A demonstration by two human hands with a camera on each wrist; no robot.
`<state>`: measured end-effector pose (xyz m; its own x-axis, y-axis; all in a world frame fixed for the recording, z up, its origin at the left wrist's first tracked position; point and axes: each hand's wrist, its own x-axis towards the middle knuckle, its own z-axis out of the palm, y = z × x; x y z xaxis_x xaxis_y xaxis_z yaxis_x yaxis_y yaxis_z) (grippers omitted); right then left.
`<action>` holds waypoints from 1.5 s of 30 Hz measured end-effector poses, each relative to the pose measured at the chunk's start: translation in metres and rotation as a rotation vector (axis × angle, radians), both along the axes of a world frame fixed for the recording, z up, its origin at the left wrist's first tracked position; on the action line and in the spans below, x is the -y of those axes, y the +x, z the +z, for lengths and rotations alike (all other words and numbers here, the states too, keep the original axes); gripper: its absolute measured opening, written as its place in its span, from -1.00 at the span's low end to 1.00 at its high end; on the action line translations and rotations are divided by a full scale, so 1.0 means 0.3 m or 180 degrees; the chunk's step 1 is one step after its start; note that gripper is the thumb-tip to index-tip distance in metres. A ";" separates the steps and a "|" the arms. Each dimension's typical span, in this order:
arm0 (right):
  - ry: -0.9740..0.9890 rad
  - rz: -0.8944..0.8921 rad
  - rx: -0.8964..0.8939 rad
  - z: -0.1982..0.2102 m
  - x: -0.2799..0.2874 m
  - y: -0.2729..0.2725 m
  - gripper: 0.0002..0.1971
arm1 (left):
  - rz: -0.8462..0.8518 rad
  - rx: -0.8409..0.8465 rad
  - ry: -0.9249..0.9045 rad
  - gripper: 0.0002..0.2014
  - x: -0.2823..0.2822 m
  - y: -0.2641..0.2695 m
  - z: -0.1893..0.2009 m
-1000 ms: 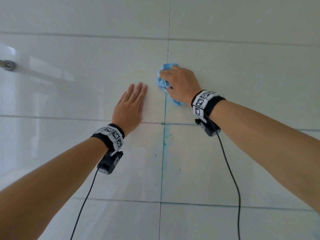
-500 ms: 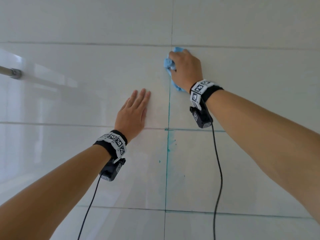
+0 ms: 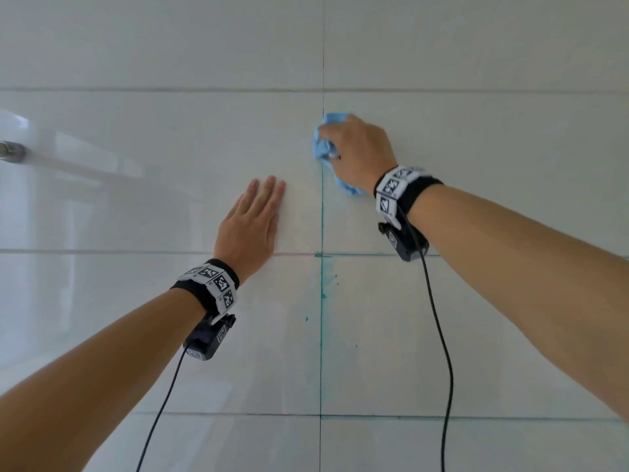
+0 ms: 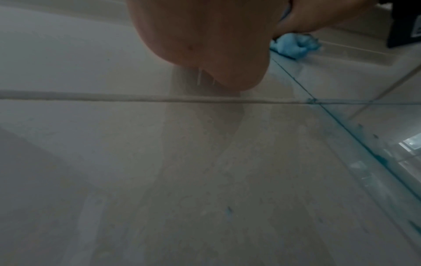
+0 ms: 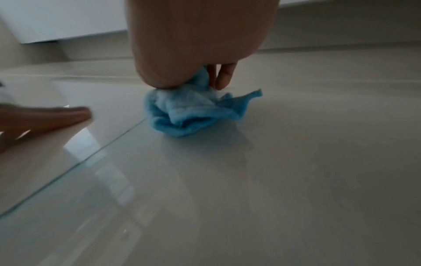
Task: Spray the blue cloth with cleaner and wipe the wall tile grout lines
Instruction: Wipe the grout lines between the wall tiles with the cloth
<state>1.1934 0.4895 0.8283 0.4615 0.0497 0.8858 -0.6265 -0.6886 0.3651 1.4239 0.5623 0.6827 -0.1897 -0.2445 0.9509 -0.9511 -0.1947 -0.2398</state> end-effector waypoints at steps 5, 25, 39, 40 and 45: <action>0.0042 -0.0035 0.0306 0.112 -0.042 0.038 -0.83 | 0.0015 0.0007 -0.0035 -0.46 0.003 0.000 -0.003; -0.0035 0.0089 0.0016 -0.090 0.012 -0.024 -0.73 | -0.0064 -0.0131 0.0010 -0.46 -0.008 -0.019 -0.005; 0.0129 0.0412 0.0104 -0.292 0.026 0.012 -0.74 | -0.0084 -0.0182 -0.0122 -0.46 0.004 -0.028 -0.019; 0.0034 0.0449 -0.0075 -0.343 0.034 0.011 -0.71 | -0.0096 -0.0188 -0.0135 -0.46 0.004 -0.031 -0.020; -0.0552 0.0316 -0.0819 -0.387 0.047 -0.022 -0.70 | -0.0118 -0.0213 -0.0121 -0.46 -0.002 -0.041 -0.021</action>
<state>1.1868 0.4754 0.7123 0.6544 0.2458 0.7150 -0.4313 -0.6554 0.6200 1.4117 0.5628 0.6763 -0.1337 -0.2019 0.9702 -0.9715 -0.1668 -0.1686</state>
